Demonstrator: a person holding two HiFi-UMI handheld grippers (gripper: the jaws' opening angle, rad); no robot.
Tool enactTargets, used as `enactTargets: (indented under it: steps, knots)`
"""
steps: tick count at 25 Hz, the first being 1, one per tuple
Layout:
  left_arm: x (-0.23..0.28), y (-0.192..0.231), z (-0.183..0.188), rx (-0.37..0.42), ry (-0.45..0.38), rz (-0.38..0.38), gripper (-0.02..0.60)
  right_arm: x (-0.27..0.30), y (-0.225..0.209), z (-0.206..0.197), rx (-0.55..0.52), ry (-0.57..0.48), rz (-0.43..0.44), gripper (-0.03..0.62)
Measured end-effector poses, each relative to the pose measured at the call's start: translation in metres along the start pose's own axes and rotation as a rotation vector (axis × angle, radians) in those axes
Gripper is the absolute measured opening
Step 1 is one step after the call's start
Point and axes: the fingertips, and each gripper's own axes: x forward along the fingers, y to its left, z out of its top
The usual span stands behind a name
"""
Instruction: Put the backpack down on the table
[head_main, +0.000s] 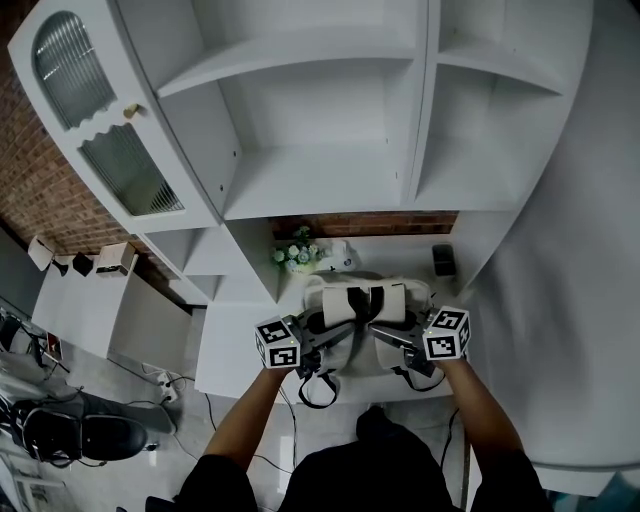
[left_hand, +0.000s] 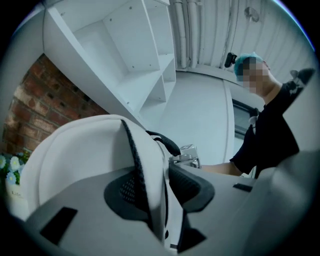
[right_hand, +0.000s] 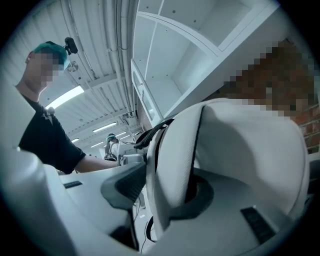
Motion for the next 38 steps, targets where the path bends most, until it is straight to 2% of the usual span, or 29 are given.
enactTargets:
  steps: [3, 10, 16, 23, 28, 31, 34, 38]
  knots:
    - [-0.013, 0.001, -0.004, -0.028, -0.003, 0.015, 0.131, -0.007, -0.001, 0.000, -0.007, 0.008, -0.027, 0.159]
    - [-0.033, -0.007, -0.014, -0.029, 0.099, 0.023, 0.151, -0.018, 0.007, -0.006, -0.038, 0.020, -0.088, 0.164]
    - [-0.040, -0.016, -0.015, -0.011, 0.107, 0.035, 0.158, -0.037, 0.000, -0.010, -0.031, 0.021, -0.153, 0.164]
    - [-0.048, -0.030, -0.020, -0.026, 0.096, 0.048, 0.173, -0.067, 0.002, -0.014, -0.027, 0.012, -0.221, 0.163]
    - [-0.055, -0.033, -0.019, -0.013, 0.102, 0.074, 0.179, -0.081, 0.014, -0.015, -0.031, -0.012, -0.241, 0.163]
    - [-0.060, -0.036, -0.025, 0.015, 0.139, 0.091, 0.183, -0.083, 0.020, -0.016, -0.029, -0.030, -0.246, 0.163]
    - [-0.061, -0.046, -0.033, 0.040, 0.169, 0.079, 0.196, -0.084, 0.030, -0.017, -0.033, -0.039, -0.245, 0.164]
    - [-0.062, -0.063, -0.035, 0.035, 0.155, 0.056, 0.196, -0.081, 0.050, -0.018, -0.050, -0.048, -0.231, 0.164]
